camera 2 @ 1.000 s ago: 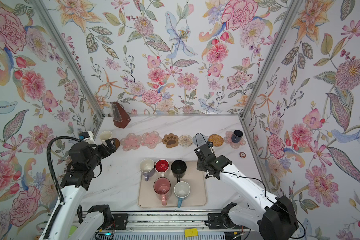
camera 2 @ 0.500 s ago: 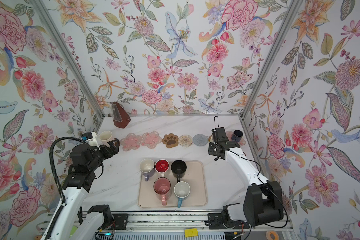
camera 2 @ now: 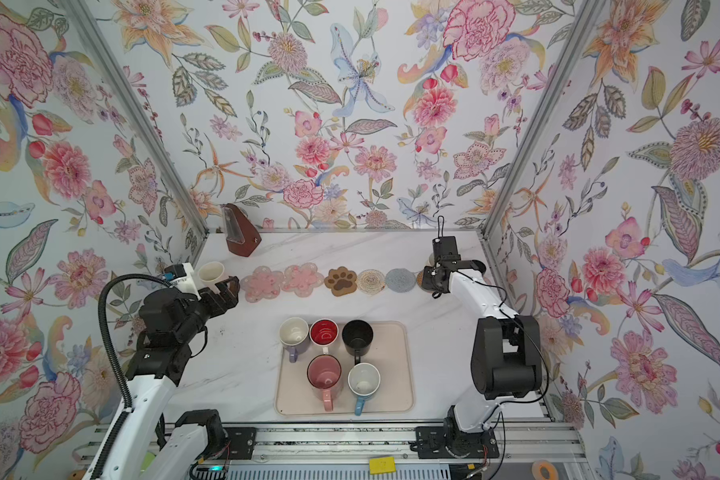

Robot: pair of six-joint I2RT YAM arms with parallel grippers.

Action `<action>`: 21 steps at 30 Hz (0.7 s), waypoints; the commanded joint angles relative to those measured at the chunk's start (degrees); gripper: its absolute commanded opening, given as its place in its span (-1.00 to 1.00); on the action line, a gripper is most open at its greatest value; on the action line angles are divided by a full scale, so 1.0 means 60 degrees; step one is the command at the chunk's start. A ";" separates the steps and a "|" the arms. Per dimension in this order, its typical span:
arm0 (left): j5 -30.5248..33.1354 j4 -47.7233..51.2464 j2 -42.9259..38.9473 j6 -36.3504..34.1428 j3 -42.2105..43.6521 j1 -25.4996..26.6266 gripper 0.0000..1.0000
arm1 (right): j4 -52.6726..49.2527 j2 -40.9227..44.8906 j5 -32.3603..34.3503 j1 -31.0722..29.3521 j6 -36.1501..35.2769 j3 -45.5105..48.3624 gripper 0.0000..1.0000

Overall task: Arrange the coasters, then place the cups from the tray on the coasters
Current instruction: 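Lift the light green mug and carry it toward the rattan coaster, then lower the light green mug onto the rattan coaster beside the navy mug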

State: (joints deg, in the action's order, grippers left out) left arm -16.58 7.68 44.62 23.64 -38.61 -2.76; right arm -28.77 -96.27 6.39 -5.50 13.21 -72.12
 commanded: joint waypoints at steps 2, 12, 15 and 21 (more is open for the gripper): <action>-0.0197 -0.0254 -0.0093 -0.0098 0.0229 -0.0008 0.98 | 0.0591 -0.0301 -0.0027 0.0139 -0.0264 -0.0718 -1.00; -0.0217 -0.0269 -0.0121 -0.0117 0.0222 -0.0015 0.98 | 0.0488 -0.1070 0.0081 0.0157 -0.0444 -0.1161 -1.00; -0.0306 -0.0314 -0.0114 -0.0116 0.0238 -0.0008 0.98 | 0.0434 -0.1239 0.0145 0.0154 -0.0488 -0.1235 -1.00; -0.0343 -0.0342 -0.0109 -0.0116 0.0222 -0.0008 0.98 | 0.0442 -0.1390 0.0175 0.0183 -0.0532 -0.1318 -1.00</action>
State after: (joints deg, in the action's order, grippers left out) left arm -17.67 7.20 44.56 23.64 -38.00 -2.76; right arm -28.69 -104.51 6.44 -4.73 10.96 -76.90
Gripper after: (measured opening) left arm 0.989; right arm 0.139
